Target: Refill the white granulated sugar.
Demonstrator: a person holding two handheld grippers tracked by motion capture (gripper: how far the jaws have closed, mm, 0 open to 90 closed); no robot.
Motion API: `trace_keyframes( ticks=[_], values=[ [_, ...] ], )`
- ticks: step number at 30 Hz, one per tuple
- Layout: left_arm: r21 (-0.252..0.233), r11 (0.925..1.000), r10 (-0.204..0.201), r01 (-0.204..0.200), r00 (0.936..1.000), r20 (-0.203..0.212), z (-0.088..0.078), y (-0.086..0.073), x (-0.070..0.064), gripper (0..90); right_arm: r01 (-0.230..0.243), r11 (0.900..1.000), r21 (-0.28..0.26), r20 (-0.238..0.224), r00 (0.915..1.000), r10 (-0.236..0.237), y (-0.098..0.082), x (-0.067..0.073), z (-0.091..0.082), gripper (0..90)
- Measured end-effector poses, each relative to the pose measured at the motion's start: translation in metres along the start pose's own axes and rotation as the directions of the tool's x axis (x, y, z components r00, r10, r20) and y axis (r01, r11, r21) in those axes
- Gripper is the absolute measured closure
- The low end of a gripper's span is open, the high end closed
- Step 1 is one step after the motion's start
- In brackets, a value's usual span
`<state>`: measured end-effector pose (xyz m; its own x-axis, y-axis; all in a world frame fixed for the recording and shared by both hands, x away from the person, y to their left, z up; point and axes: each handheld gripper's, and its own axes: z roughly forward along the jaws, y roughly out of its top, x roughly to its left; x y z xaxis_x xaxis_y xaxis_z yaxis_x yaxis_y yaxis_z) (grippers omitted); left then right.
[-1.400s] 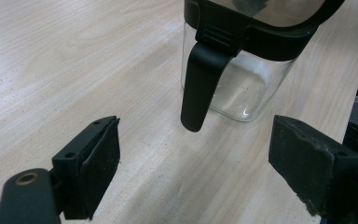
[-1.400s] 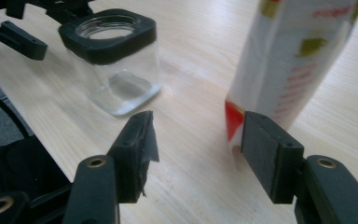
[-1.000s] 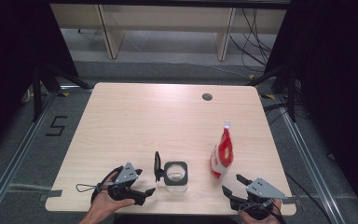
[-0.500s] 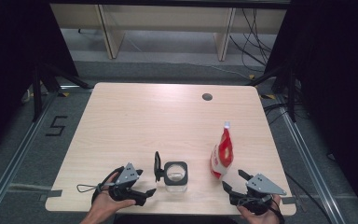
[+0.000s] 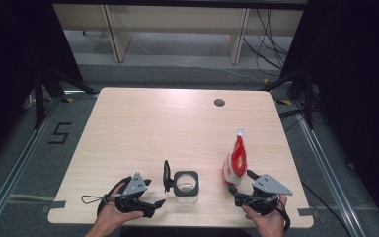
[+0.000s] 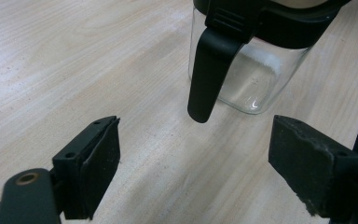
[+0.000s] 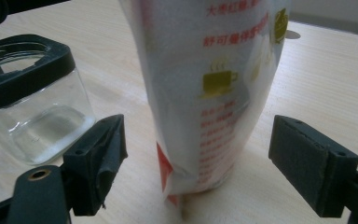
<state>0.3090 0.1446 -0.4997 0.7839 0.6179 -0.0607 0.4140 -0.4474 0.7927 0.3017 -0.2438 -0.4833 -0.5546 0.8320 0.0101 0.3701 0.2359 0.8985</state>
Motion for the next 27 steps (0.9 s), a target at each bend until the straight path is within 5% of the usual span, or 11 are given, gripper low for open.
trace_keyframes(
  ticks=[4,9,16,23,24,27],
  values=[
    [-0.017,0.9998,-0.010,0.010,1.0000,-0.002,0.002,-0.001,-0.001,16.2,-0.006,1.000,-0.001,-0.002,1.0000,0.006,0.003,-0.003,0.006,25.1],
    [-0.023,0.9997,-0.009,0.009,1.0000,-0.001,0.003,-0.001,0.000,16.2,-0.002,1.000,-0.018,0.047,0.9989,0.003,0.005,-0.004,0.012,25.3],
    [0.002,1.0000,0.006,-0.006,0.9999,-0.011,0.002,-0.001,0.002,16.2,-0.043,0.999,-0.016,0.047,0.9980,0.043,0.006,-0.003,0.021,26.4],
    [0.004,1.0000,0.009,-0.009,0.9999,-0.008,0.002,-0.001,0.002,16.5,-0.027,1.000,-0.013,0.056,0.9981,0.027,0.008,-0.004,0.025,28.2],
    [0.004,1.0000,0.008,-0.008,0.9999,-0.008,0.002,-0.001,0.002,16.7,-0.068,0.998,0.014,0.050,0.9965,0.067,0.009,-0.001,0.023,28.7],
    [-0.018,0.9996,-0.020,0.020,0.9998,0.005,0.004,-0.002,-0.001,17.4,-0.007,1.000,0.007,0.015,0.9999,0.007,0.010,-0.007,0.025,30.1]
  ],
)
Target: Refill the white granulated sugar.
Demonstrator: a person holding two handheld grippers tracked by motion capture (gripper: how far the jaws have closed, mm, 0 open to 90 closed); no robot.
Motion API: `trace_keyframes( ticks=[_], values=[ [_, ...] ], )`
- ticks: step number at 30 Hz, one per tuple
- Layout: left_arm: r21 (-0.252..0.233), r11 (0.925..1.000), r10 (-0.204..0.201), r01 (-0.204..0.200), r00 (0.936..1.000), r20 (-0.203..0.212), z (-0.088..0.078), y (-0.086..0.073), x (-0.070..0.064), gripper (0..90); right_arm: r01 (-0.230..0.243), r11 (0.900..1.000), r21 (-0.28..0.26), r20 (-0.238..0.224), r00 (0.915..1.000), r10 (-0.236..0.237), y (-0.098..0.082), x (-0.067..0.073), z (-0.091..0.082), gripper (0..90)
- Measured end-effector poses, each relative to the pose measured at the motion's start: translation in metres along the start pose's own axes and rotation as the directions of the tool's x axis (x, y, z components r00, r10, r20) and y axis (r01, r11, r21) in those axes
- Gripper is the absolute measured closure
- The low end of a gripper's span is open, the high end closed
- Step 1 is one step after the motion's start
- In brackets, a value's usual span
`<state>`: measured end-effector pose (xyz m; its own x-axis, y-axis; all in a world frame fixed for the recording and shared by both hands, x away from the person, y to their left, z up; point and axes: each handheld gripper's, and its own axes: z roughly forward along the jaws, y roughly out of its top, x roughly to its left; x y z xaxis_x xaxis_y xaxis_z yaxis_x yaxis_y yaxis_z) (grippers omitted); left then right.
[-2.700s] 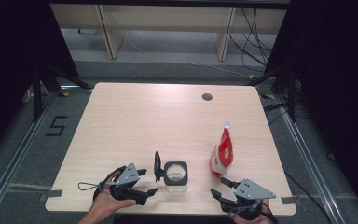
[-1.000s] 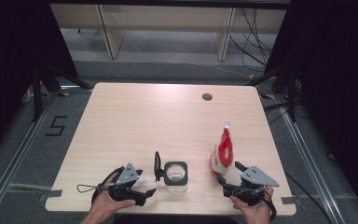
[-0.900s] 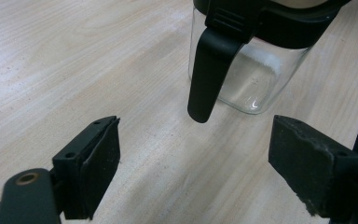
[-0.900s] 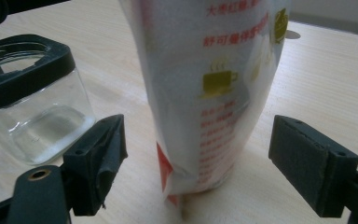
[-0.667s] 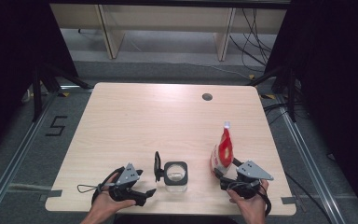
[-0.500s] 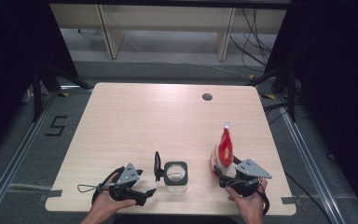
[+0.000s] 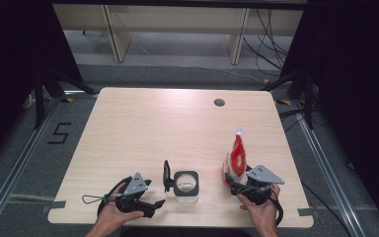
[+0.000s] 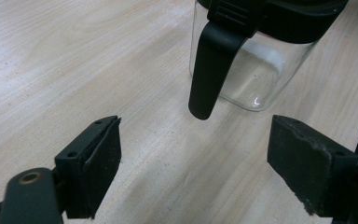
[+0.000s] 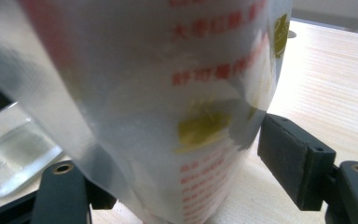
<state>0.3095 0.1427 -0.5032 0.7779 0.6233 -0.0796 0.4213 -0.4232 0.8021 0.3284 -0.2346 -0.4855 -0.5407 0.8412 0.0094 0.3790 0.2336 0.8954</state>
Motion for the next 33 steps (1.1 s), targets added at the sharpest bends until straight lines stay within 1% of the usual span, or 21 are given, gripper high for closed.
trace_keyframes(
  ticks=[1,2,5,6,8,9,10,12,13,15,16,17,21,22,23,25,27,29,31,32,33],
  values=[
    [0.000,1.0000,0.000,0.000,1.0000,0.000,0.000,0.000,0.000,17.5,-0.014,1.000,0.013,0.009,0.9999,0.014,0.000,0.001,-0.002,30.5],
    [0.012,0.9997,0.023,-0.023,0.9997,-0.001,-0.001,0.000,0.001,17.8,0.008,1.000,0.019,-0.006,1.0000,-0.007,0.002,-0.003,-0.003,31.0],
    [0.023,0.9994,0.027,-0.026,0.9996,-0.001,-0.001,0.000,0.001,18.3,0.011,1.000,0.029,-0.059,0.9982,-0.009,0.003,-0.010,-0.003,33.4],
    [0.032,0.9991,0.029,-0.029,0.9996,0.004,-0.002,0.001,0.001,18.5,0.009,0.999,0.033,-0.060,0.9982,-0.007,0.003,-0.011,-0.003,34.1],
    [0.031,0.9991,0.027,-0.028,0.9996,0.004,-0.002,0.001,0.001,18.7,0.051,0.998,0.027,-0.098,0.9940,-0.048,0.005,-0.019,-0.002,34.8],
    [0.030,0.9992,0.027,-0.028,0.9996,0.004,-0.002,0.001,0.001,18.7,0.079,0.997,0.023,-0.095,0.9926,-0.076,0.006,-0.022,-0.002,34.9],
    [0.031,0.9992,0.026,-0.026,0.9996,0.005,-0.002,0.001,0.001,18.8,0.043,0.998,0.042,-0.117,0.9925,-0.038,0.005,-0.021,-0.003,35.0],
    [0.031,0.9990,0.033,-0.033,0.9995,0.004,-0.002,0.001,0.001,19.0,0.095,0.995,0.019,-0.145,0.9852,-0.091,0.006,-0.028,0.000,35.1],
    [0.029,0.9987,0.043,-0.043,0.9991,-0.006,-0.001,0.001,0.002,19.1,0.104,0.994,0.023,-0.148,0.9840,-0.099,0.007,-0.030,-0.001,35.3],
    [0.012,0.9997,0.022,-0.022,0.9998,-0.002,0.000,0.000,0.000,19.2,0.124,0.992,0.025,-0.168,0.9786,-0.118,0.008,-0.033,0.000,35.9],
    [0.012,0.9997,0.021,-0.021,0.9998,-0.002,0.000,0.000,0.000,19.2,0.112,0.993,0.028,-0.186,0.9769,-0.105,0.008,-0.033,0.001,36.3],
    [0.011,0.9998,0.017,-0.017,0.9999,-0.002,0.000,0.000,-0.001,19.3,0.141,0.990,0.021,-0.185,0.9734,-0.135,0.010,-0.036,0.002,36.5],
    [0.009,0.9996,0.026,-0.026,0.9996,-0.003,0.000,0.000,0.000,19.3,0.159,0.987,0.019,-0.225,0.9628,-0.151,0.011,-0.042,0.003,37.4],
    [0.018,0.9992,0.035,-0.035,0.9994,-0.005,0.000,0.000,0.001,19.3,0.142,0.990,0.020,-0.240,0.9615,-0.133,0.010,-0.042,0.003,37.5],
    [0.017,0.9992,0.035,-0.035,0.9994,-0.005,0.000,0.000,0.001,19.3,0.161,0.987,0.017,-0.232,0.9606,-0.152,0.011,-0.044,0.003,37.6],
    [0.016,0.9993,0.034,-0.034,0.9994,-0.005,0.000,0.000,0.001,19.3,0.161,0.987,0.016,-0.235,0.9599,-0.153,0.010,-0.044,0.003,37.7],
    [0.018,0.9994,0.030,-0.030,0.9995,-0.005,0.000,0.000,0.001,19.3,0.141,0.990,0.020,-0.231,0.9639,-0.133,0.009,-0.042,0.002,37.4],
    [0.018,0.9993,0.033,-0.033,0.9994,-0.006,-0.001,0.000,0.001,19.3,0.132,0.991,0.022,-0.213,0.9690,-0.124,0.009,-0.040,0.002,31.8],
    [0.019,0.9992,0.036,-0.036,0.9993,-0.002,-0.002,0.000,0.001,19.2,0.144,0.990,-0.006,-0.175,0.9743,-0.142,0.008,-0.040,0.002,25.8],
    [0.003,0.9998,0.021,-0.021,0.9998,0.002,-0.001,0.000,0.000,19.2,0.118,0.993,-0.016,-0.165,0.9790,-0.119,0.007,-0.039,0.001,24.3],
    [0.012,0.9996,0.024,-0.024,0.9997,0.005,-0.001,0.001,0.000,19.2,0.081,0.997,-0.016,-0.156,0.9844,-0.082,0.005,-0.036,-0.001,21.5]
  ],
)
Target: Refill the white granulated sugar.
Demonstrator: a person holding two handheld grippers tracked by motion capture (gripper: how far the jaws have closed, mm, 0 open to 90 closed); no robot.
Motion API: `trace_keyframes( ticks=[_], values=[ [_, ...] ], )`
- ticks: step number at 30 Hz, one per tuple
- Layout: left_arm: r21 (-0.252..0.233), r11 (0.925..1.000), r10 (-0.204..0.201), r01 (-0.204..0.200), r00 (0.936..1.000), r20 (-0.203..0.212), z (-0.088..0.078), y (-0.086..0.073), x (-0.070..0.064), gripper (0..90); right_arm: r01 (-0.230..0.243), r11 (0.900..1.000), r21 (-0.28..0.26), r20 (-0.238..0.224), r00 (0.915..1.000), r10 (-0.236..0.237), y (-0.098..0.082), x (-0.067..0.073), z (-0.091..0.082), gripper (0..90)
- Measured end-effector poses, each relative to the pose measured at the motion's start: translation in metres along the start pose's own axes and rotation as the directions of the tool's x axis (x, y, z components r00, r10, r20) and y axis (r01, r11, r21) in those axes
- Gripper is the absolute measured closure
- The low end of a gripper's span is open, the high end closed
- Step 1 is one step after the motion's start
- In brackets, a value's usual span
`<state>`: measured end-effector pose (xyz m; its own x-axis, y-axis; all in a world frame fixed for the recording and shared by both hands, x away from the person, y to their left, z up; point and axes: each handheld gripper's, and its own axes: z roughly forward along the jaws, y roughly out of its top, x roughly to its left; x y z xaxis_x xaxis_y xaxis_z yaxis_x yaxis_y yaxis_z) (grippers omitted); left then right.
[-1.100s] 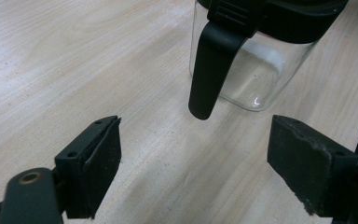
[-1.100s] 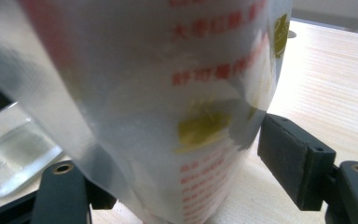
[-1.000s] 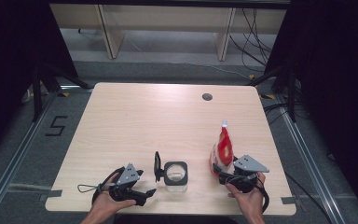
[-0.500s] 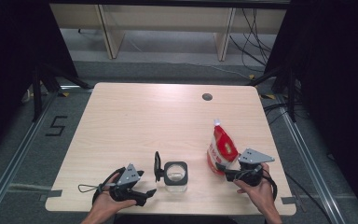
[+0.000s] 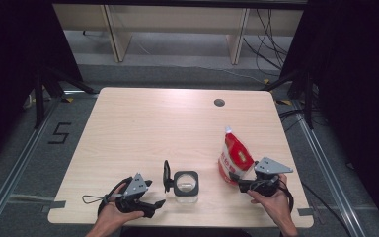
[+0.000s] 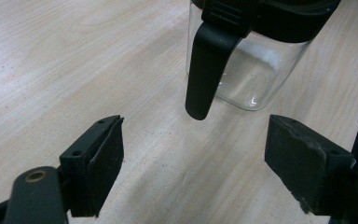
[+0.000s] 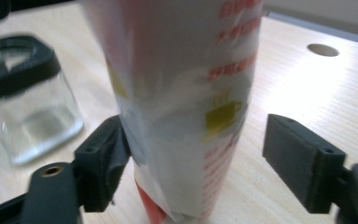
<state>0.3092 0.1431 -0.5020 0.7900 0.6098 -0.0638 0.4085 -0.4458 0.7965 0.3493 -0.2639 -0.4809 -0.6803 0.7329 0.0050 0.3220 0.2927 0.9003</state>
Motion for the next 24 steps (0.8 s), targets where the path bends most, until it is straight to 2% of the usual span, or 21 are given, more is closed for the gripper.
trace_keyframes(
  ticks=[1,2,3,4,5,7,8,9,10,11,12,13,14,15,16,17,18,21,22,23,24],
  values=[
    [-0.010,0.9999,-0.007,0.007,1.0000,-0.005,0.001,0.000,-0.001,19.2,-0.004,1.000,-0.026,0.015,0.9999,0.005,-0.002,0.001,0.000,17.8],
    [-0.011,0.9999,-0.006,0.006,1.0000,-0.006,0.001,0.000,-0.001,19.1,-0.041,0.998,-0.038,-0.005,0.9992,0.041,-0.003,0.004,0.000,16.4],
    [-0.011,0.9999,-0.005,0.005,1.0000,-0.005,0.001,0.000,-0.001,19.1,-0.064,0.997,-0.046,0.008,0.9979,0.064,-0.004,0.007,-0.001,17.1],
    [0.004,0.9998,0.020,-0.020,0.9995,-0.023,0.001,0.000,0.000,19.2,-0.051,0.996,-0.068,0.014,0.9985,0.052,-0.004,0.006,-0.002,18.3],
    [-0.003,0.9998,0.018,-0.018,0.9993,-0.032,0.002,-0.001,0.000,19.1,-0.050,0.995,-0.081,0.019,0.9985,0.051,-0.005,0.007,-0.002,18.5],
    [-0.011,0.9999,0.004,-0.004,0.9999,-0.010,0.000,0.000,-0.001,19.1,-0.068,0.993,-0.097,0.042,0.9965,0.072,-0.007,0.008,-0.001,17.4],
    [-0.009,0.9999,0.012,-0.012,0.9999,-0.009,0.000,0.000,-0.001,19.1,-0.057,0.994,-0.090,0.052,0.9968,0.062,-0.007,0.007,-0.002,17.4],
    [-0.009,0.9999,0.009,-0.009,0.9999,-0.009,0.000,0.000,-0.001,19.1,-0.091,0.992,-0.085,0.054,0.9939,0.096,-0.008,0.010,-0.002,17.3],
    [0.011,0.9998,0.019,-0.019,0.9997,-0.012,0.000,0.000,0.001,19.1,-0.076,0.993,-0.095,0.065,0.9945,0.082,-0.009,0.010,-0.001,17.3],
    [0.002,1.0000,0.009,-0.009,1.0000,0.001,0.000,0.000,0.000,19.1,-0.056,0.995,-0.088,0.075,0.9952,0.063,-0.009,0.009,-0.001,17.2],
    [-0.005,0.9997,0.024,-0.024,0.9997,0.000,0.000,0.000,0.000,19.1,-0.090,0.990,-0.104,0.077,0.9921,0.099,-0.010,0.012,0.000,17.0],
    [-0.005,0.9994,0.034,-0.034,0.9994,0.000,0.001,0.000,0.001,19.1,-0.094,0.990,-0.107,0.076,0.9918,0.102,-0.010,0.014,0.000,17.2],
    [0.003,1.0000,0.002,-0.002,1.0000,0.006,0.001,0.000,-0.001,19.1,-0.070,0.991,-0.116,0.086,0.9930,0.081,-0.011,0.013,0.002,17.0],
    [-0.006,0.9999,0.011,-0.011,0.9999,-0.004,0.001,0.000,-0.001,19.0,-0.075,0.990,-0.119,0.099,0.9913,0.087,-0.011,0.015,0.003,16.9],
    [-0.004,0.9995,0.030,-0.030,0.9996,-0.003,0.001,0.000,0.000,19.0,-0.057,0.992,-0.109,0.099,0.9928,0.068,-0.010,0.014,0.003,17.1],
    [-0.004,0.9998,0.021,-0.021,0.9998,-0.005,0.001,0.000,0.000,19.0,-0.087,0.989,-0.116,0.097,0.9904,0.098,-0.011,0.017,0.004,17.5],
    [-0.004,0.9994,0.035,-0.035,0.9994,-0.003,0.001,0.000,0.001,19.0,-0.099,0.989,-0.114,0.112,0.9875,0.111,-0.011,0.019,0.004,17.6],
    [-0.008,0.9995,0.031,-0.031,0.9995,-0.003,0.001,0.000,0.001,18.8,-0.069,0.988,-0.137,0.113,0.9900,0.085,-0.010,0.019,0.009,18.9],
    [-0.008,0.9995,0.031,-0.031,0.9995,-0.003,0.002,0.000,0.001,18.8,-0.057,0.990,-0.127,0.122,0.9898,0.073,-0.010,0.020,0.010,18.9],
    [-0.008,1.0000,0.005,-0.005,1.0000,-0.002,0.002,0.000,-0.001,18.7,-0.108,0.987,-0.121,0.130,0.9837,0.123,-0.010,0.024,0.010,18.9],
    [-0.008,0.9999,0.007,-0.007,1.0000,-0.003,0.002,0.000,0.000,18.7,-0.063,0.988,-0.138,0.135,0.9875,0.082,-0.011,0.020,0.013,18.9]
  ],
)
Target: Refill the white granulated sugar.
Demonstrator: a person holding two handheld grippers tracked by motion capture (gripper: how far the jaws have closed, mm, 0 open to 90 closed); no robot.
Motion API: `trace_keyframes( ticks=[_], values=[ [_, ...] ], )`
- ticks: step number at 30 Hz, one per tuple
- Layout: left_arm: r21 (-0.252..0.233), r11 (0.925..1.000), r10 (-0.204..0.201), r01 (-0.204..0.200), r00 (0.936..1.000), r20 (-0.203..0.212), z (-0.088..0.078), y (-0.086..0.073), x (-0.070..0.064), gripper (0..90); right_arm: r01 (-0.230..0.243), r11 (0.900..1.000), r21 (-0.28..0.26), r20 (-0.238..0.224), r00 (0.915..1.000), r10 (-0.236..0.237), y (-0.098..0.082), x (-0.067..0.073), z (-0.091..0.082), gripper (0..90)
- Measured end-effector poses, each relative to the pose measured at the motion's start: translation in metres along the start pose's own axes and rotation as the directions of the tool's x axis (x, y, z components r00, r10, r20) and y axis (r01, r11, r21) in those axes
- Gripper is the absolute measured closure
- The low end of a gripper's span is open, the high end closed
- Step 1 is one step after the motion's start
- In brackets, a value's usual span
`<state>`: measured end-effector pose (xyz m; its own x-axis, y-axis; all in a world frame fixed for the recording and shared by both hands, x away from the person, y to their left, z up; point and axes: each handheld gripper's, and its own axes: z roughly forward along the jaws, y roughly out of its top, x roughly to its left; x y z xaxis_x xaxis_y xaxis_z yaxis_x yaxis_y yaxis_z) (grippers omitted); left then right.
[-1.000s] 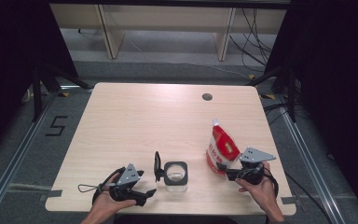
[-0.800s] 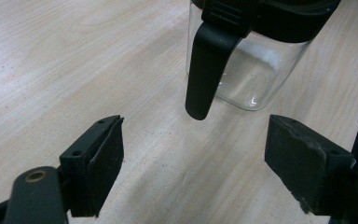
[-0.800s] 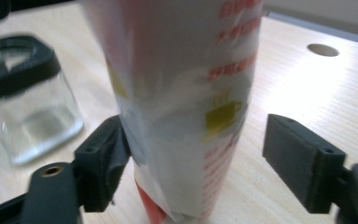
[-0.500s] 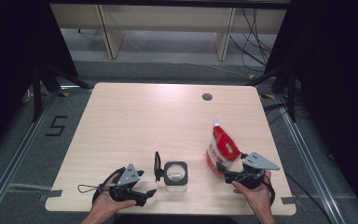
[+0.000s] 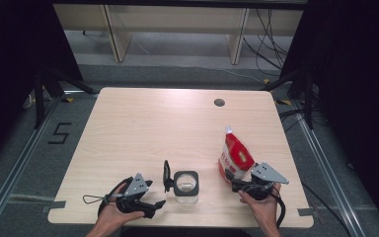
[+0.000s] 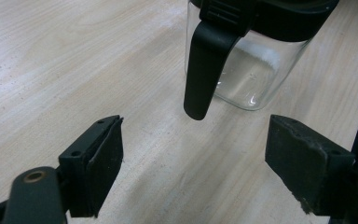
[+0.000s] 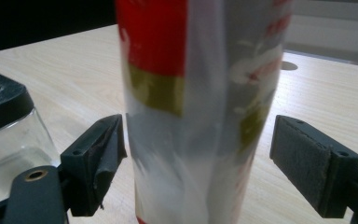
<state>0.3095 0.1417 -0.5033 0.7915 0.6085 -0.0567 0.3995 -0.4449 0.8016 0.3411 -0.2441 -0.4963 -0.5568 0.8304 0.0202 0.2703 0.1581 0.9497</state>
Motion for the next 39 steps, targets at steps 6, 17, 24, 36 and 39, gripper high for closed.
trace_keyframes(
  ticks=[6,17,24,36,39],
  values=[
    [-0.001,0.9997,0.026,-0.026,0.9997,0.002,0.000,0.000,0.001,18.6,-0.031,0.999,-0.030,-0.022,0.9993,0.031,-0.002,0.003,0.007,22.0],
    [0.012,0.9992,0.039,-0.039,0.9992,0.004,-0.001,0.001,0.002,18.5,-0.036,0.999,-0.040,-0.017,0.9992,0.035,-0.008,-0.001,0.014,26.2],
    [0.013,0.9990,0.043,-0.043,0.9991,0.007,-0.001,0.001,0.002,18.5,-0.040,0.999,-0.025,-0.002,0.9992,0.040,-0.010,-0.004,0.017,26.9],
    [0.004,1.0000,0.008,-0.008,1.0000,0.005,0.000,0.000,-0.001,18.5,-0.049,0.999,-0.021,-0.015,0.9987,0.049,-0.013,-0.001,0.024,28.3],
    [0.000,1.0000,-0.001,0.001,0.9999,0.011,0.001,0.000,-0.001,18.5,-0.054,0.998,-0.017,-0.028,0.9982,0.053,-0.013,0.000,0.026,28.8]
  ],
)
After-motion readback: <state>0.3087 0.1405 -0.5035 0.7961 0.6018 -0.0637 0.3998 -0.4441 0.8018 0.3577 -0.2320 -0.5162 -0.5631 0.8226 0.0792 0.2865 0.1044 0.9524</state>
